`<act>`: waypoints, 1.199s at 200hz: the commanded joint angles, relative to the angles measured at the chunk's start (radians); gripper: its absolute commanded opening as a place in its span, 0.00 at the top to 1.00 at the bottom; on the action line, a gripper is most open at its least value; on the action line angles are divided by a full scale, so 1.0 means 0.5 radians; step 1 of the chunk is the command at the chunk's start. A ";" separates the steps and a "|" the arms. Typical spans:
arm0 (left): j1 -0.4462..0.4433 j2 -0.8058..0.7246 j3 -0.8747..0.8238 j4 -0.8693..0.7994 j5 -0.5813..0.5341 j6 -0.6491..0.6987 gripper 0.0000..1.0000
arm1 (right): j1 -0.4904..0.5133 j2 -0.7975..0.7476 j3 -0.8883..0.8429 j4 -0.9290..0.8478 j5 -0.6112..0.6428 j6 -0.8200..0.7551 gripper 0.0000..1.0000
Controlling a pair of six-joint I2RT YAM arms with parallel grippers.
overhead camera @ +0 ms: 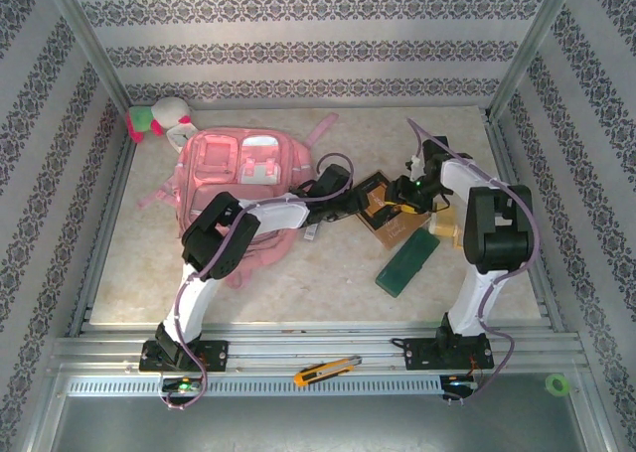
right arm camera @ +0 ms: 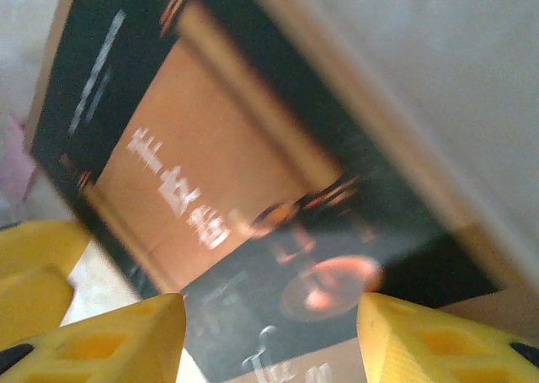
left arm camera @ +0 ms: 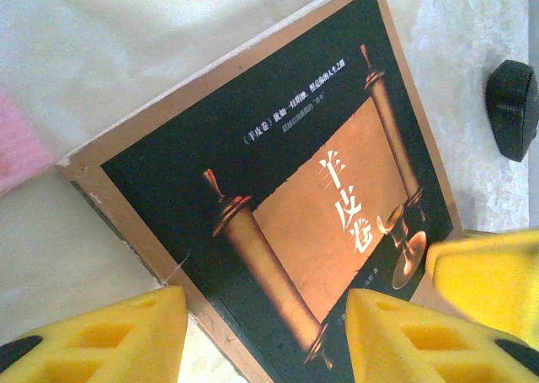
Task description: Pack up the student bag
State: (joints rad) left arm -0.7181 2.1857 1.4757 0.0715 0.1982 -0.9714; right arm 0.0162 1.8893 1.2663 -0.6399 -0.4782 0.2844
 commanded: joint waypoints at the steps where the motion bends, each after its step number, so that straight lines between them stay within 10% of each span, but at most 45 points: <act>1: -0.002 0.083 0.137 -0.062 0.030 0.115 0.48 | 0.017 -0.151 -0.058 -0.026 -0.165 0.118 0.44; 115: -0.014 -0.267 -0.233 -0.094 0.033 0.160 0.47 | -0.244 0.130 0.348 -0.242 0.237 -0.269 0.36; 240: -0.003 -0.304 -0.362 -0.005 0.070 0.039 0.47 | -0.021 -0.146 -0.072 -0.248 -0.089 -0.037 0.40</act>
State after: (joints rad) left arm -0.7189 2.0655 1.3193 0.0242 0.2089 -0.8997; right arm -0.0208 1.9156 1.2678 -0.7303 -0.4721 0.2245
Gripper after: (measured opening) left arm 0.533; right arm 0.603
